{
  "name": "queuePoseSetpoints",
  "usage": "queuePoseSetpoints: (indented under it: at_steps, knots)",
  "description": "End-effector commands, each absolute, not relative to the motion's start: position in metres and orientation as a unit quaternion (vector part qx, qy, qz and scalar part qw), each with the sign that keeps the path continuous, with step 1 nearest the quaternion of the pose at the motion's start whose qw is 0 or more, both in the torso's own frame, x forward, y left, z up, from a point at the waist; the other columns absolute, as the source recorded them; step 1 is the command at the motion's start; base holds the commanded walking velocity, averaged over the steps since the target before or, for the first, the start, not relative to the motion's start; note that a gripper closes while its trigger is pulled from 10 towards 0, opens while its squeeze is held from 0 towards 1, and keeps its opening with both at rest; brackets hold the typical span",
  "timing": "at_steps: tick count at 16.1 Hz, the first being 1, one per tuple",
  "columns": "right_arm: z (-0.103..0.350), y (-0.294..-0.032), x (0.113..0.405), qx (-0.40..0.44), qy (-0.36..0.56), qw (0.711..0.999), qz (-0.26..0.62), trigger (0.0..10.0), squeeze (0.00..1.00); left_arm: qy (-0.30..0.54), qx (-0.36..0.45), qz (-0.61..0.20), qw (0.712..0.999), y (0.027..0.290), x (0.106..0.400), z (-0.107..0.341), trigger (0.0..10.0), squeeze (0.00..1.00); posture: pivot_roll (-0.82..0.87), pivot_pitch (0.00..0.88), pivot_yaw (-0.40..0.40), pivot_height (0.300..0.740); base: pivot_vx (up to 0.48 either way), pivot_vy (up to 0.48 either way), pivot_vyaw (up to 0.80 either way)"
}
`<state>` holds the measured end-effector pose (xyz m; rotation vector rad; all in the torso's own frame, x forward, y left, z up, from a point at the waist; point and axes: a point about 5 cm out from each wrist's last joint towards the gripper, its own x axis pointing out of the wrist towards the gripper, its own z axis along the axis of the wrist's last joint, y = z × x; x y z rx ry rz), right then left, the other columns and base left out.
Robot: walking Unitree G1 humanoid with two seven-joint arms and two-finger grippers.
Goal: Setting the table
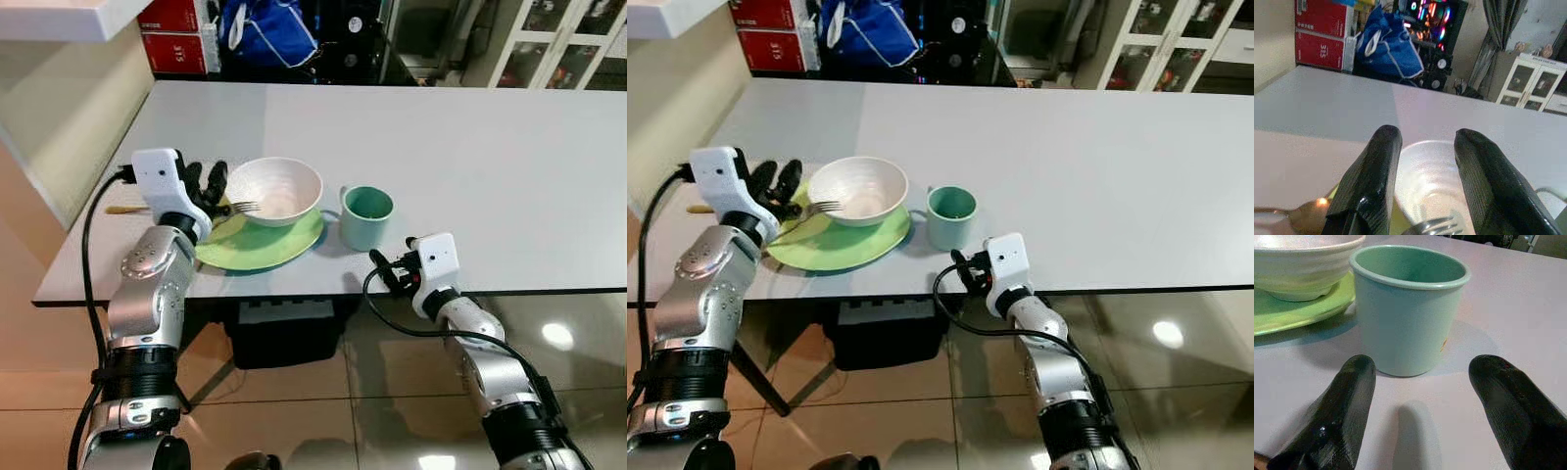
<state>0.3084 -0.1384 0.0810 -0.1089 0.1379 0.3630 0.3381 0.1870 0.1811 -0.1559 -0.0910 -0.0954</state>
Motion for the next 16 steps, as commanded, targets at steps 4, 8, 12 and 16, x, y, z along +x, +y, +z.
queuePoseSetpoints:
  at_steps: [4, 8, 12, 16]
  knots:
    - [0.095, -0.138, 0.329, -0.078, 0.048, 0.974, 0.206, 10.0, 0.00, -0.052, -0.075, -0.029, 0.995, 0.192, 0.323, 0.185, 10.0, 0.00, 0.10, 0.000, -0.067, 0.740, 0.000, 0.000, 0.00]
    - [0.097, -0.133, 0.335, -0.084, 0.046, 0.970, 0.222, 10.0, 0.00, -0.052, -0.073, -0.023, 0.996, 0.195, 0.317, 0.187, 10.0, 0.00, 0.12, 0.000, -0.084, 0.740, 0.000, 0.000, 0.00]
    - [0.095, -0.133, 0.338, -0.089, 0.049, 0.968, 0.231, 10.0, 0.00, -0.055, -0.080, -0.020, 0.995, 0.192, 0.314, 0.190, 10.0, 0.00, 0.12, 0.000, -0.098, 0.740, 0.000, 0.000, 0.00]
    - [0.098, -0.133, 0.346, -0.098, 0.046, 0.966, 0.235, 10.0, 0.00, -0.057, -0.079, -0.020, 0.995, 0.192, 0.312, 0.193, 10.0, 0.00, 0.13, 0.000, -0.104, 0.740, 0.000, 0.000, 0.00]
